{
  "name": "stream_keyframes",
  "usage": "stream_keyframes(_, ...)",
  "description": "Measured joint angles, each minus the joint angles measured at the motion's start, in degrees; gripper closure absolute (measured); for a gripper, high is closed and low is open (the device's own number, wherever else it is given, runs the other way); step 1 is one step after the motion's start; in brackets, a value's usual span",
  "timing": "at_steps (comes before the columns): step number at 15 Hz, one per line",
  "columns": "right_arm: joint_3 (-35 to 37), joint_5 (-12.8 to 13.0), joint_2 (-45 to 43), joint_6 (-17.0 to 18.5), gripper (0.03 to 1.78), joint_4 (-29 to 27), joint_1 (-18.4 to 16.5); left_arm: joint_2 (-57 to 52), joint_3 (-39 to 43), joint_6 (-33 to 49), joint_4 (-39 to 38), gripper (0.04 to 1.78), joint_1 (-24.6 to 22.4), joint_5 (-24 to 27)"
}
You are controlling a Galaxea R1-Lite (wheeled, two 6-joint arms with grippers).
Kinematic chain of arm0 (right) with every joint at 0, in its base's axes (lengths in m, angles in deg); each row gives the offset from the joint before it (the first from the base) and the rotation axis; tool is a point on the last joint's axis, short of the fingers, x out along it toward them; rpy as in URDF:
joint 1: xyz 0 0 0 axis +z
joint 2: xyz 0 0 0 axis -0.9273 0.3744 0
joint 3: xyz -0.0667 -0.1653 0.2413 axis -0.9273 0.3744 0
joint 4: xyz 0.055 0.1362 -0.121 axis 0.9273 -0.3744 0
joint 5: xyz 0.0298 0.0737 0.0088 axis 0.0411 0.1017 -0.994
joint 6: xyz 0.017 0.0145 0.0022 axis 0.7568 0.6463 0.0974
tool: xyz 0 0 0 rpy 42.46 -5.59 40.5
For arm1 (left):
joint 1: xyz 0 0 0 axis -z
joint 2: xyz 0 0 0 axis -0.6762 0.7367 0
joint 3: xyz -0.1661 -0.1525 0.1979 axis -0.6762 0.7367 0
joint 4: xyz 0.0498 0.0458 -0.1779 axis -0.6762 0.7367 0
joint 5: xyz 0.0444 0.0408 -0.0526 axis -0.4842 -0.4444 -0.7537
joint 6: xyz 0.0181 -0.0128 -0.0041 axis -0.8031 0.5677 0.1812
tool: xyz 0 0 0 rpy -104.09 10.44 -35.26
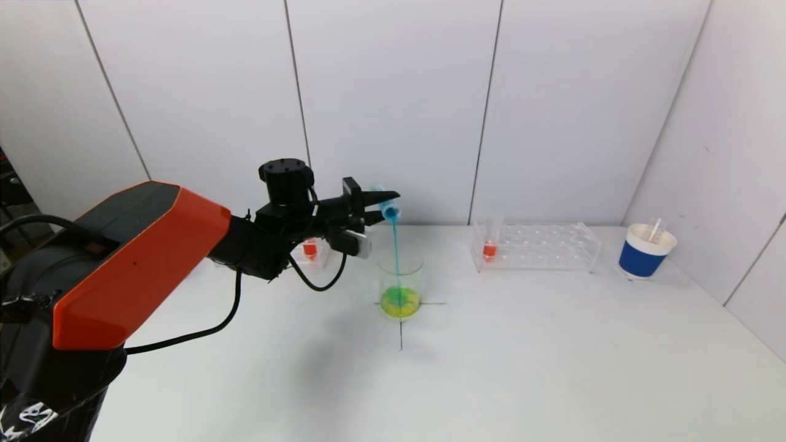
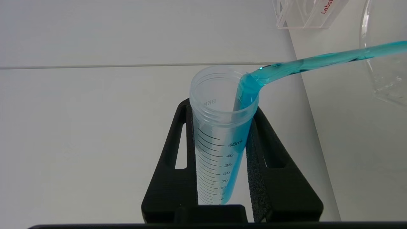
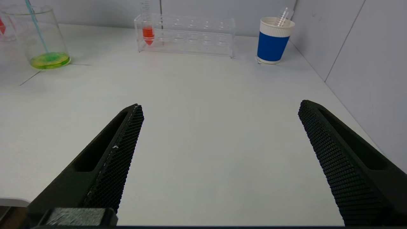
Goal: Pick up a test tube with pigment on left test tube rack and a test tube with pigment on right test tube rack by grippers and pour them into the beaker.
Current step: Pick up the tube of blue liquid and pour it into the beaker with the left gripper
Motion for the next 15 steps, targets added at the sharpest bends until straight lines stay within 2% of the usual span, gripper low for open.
stream_keyframes(15,0.0,0.0,0.0,0.0,0.04,0.0,0.0,-1.4,0.0,-6.5,0.0,1.37,0.1,0.1)
